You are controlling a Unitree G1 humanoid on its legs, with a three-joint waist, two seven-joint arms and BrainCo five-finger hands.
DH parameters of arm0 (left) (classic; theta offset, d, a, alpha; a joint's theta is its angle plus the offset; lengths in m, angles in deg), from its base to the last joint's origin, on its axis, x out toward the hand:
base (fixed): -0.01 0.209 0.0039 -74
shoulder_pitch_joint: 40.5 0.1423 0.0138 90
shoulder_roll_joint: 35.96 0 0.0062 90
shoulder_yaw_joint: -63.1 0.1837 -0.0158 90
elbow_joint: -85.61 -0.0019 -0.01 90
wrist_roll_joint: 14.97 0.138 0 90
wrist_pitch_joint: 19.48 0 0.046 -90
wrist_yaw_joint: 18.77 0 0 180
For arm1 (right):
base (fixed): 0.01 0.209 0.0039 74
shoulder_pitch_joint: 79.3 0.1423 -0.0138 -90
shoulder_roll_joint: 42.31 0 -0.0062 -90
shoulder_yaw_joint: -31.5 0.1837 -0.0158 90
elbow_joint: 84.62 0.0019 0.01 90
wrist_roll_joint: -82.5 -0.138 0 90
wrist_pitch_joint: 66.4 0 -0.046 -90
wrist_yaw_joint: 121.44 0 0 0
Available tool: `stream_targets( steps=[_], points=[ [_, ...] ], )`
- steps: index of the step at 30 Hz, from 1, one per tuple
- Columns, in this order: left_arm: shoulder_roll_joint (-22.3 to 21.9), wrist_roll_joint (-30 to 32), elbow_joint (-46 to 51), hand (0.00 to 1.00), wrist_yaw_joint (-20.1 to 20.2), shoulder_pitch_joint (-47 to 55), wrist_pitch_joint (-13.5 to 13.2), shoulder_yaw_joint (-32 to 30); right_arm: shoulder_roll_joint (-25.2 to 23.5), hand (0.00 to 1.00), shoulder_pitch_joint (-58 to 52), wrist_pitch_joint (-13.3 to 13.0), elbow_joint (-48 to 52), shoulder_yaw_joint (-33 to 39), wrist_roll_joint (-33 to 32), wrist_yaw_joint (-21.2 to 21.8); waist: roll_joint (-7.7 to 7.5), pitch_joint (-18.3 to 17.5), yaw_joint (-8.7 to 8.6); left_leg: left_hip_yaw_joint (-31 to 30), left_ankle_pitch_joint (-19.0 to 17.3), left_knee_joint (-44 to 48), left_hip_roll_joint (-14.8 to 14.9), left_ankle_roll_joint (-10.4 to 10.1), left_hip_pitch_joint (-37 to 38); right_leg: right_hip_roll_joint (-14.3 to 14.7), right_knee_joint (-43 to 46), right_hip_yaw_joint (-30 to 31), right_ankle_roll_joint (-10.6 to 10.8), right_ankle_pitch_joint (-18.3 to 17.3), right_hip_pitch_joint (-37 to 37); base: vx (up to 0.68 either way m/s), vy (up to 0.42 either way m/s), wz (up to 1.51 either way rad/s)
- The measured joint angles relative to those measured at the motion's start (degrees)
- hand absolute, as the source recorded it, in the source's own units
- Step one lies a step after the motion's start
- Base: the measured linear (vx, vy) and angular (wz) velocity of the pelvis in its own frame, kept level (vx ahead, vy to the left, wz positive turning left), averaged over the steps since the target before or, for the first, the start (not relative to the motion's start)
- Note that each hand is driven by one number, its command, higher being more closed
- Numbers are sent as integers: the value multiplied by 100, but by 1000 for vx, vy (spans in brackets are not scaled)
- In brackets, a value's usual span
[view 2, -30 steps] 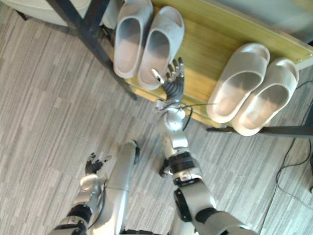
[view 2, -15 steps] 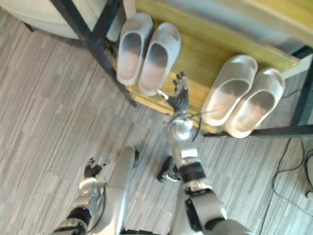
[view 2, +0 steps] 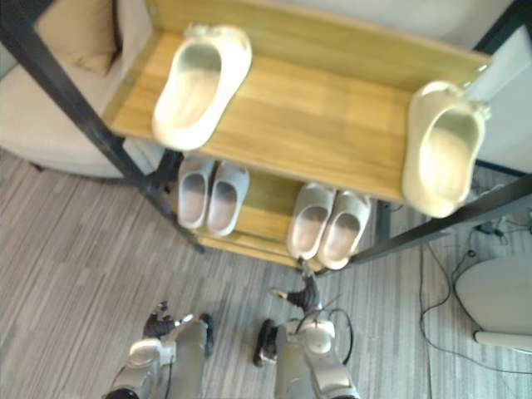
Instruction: Organize the slippers on the shoe rack
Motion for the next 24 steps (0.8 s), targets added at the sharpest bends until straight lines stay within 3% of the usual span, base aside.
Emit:
stream_targets(
  steps=[8,15,20,24],
  points=[
    [-106,448,-335,0,114,297,101,346,67,0,-50,95,-1899,524,444,151,346,-540,-109,376,396,-1402,-75,112,1213,192,-1636,217,220,684,1151,138,89,-19],
    [-126,707,-428,0,121,286,92,723,41,0,162,98,-2523,786,379,151,410,-678,-129,378,487,-1709,-140,135,1683,233,-2220,227,243,920,1705,28,18,-1],
    [-135,732,-278,0,219,211,78,1569,47,0,193,100,-2679,820,309,153,469,-755,-133,382,651,-2005,-177,166,1880,274,-2570,273,230,1147,1914,-33,6,-3],
    [-130,737,467,0,382,216,-12,2977,55,0,205,104,-2701,818,301,151,483,-765,-130,361,808,-2192,-194,202,1896,296,-2789,266,201,1346,1975,-65,1,1]
  ],
)
